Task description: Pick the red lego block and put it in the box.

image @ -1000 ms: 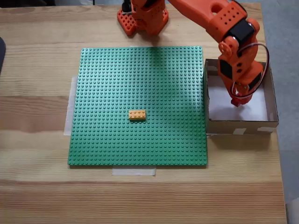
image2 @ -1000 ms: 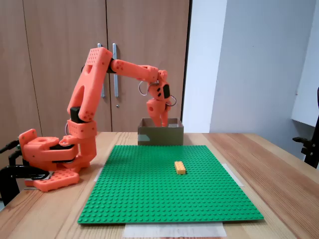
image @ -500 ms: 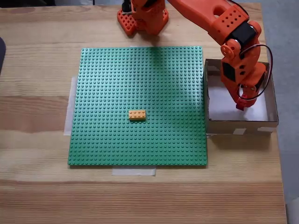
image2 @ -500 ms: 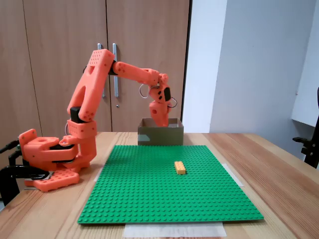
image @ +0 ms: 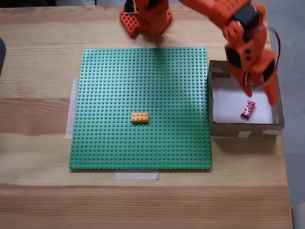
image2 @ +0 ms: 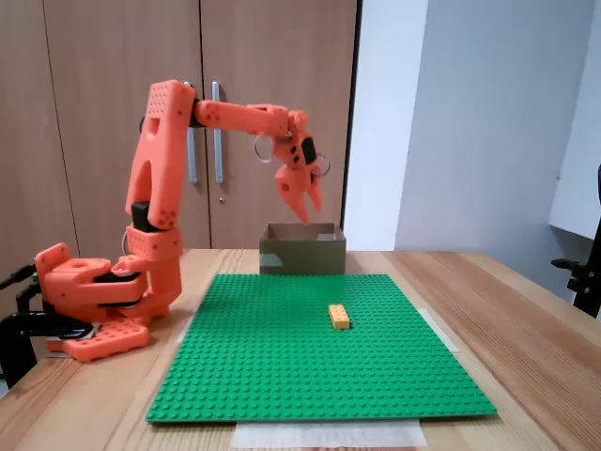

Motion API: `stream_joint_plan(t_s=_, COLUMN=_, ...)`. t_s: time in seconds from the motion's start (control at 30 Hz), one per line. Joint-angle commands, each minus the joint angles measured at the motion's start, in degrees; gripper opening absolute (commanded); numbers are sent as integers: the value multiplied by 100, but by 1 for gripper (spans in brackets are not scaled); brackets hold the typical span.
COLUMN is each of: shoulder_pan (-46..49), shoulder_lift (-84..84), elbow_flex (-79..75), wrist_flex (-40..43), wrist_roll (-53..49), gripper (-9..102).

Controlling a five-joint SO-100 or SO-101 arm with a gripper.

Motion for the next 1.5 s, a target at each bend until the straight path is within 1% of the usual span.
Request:
stream_joint_plan(t_s=0.0, shoulder_pan=132, shoulder_lift=1626, elbow_flex=387, wrist_flex=0, wrist_roll=62, gripper=23)
stream_joint_plan(t_s=0.13, shoulder_pan=554, shoulder_lift=2944, elbow_flex=1081, wrist_flex=-123, wrist_roll=35, gripper=20)
stream_joint_plan(t_s=0.33, shoulder_pan=1705, shoulder_lift=4852, elbow_flex=2435, wrist_flex=-615, wrist_roll=97, gripper=13)
stream_joint_plan(t_s=0.43, shoulder_pan=2312, shoulder_lift=5476, elbow_flex=3015, wrist_flex=-791, wrist_roll=457, gripper=8)
stream_joint_plan(t_s=0.57, shoulder_pan=3076, shoulder_lift=6275, elbow_flex=3832, wrist_flex=-1028, wrist_roll=1248, gripper=-1)
stream_joint_plan(t_s=0.67, shoulder_pan=3507, shoulder_lift=6882, elbow_flex=4641, wrist_flex=-1354, wrist_roll=1617, gripper=-1)
stream_joint_plan(t_s=0.8, shoulder_pan=3744, shoulder_lift=7734, elbow_flex=5897, wrist_flex=-1916, wrist_roll=1714, gripper=-1)
stream_joint_plan(t_s=0.87, shoulder_pan=3902, shoulder_lift=8174, elbow_flex=6557, wrist_flex=-2171, wrist_roll=1942, gripper=-1)
stream_joint_plan(t_s=1.0, shoulder_pan=4113, shoulder_lift=8956, elbow_flex=7576, wrist_flex=-2391, wrist_roll=2030, gripper=-1)
stream_joint_plan(t_s=1.17, shoulder_pan=4245, shoulder_lift=10046, elbow_flex=8736, wrist_flex=-2408, wrist_roll=1573, gripper=-1)
stream_joint_plan(t_s=1.47, shoulder_pan=4474, shoulder_lift=11145, elbow_flex=10134, wrist_flex=-1960, wrist_roll=905, gripper=-1)
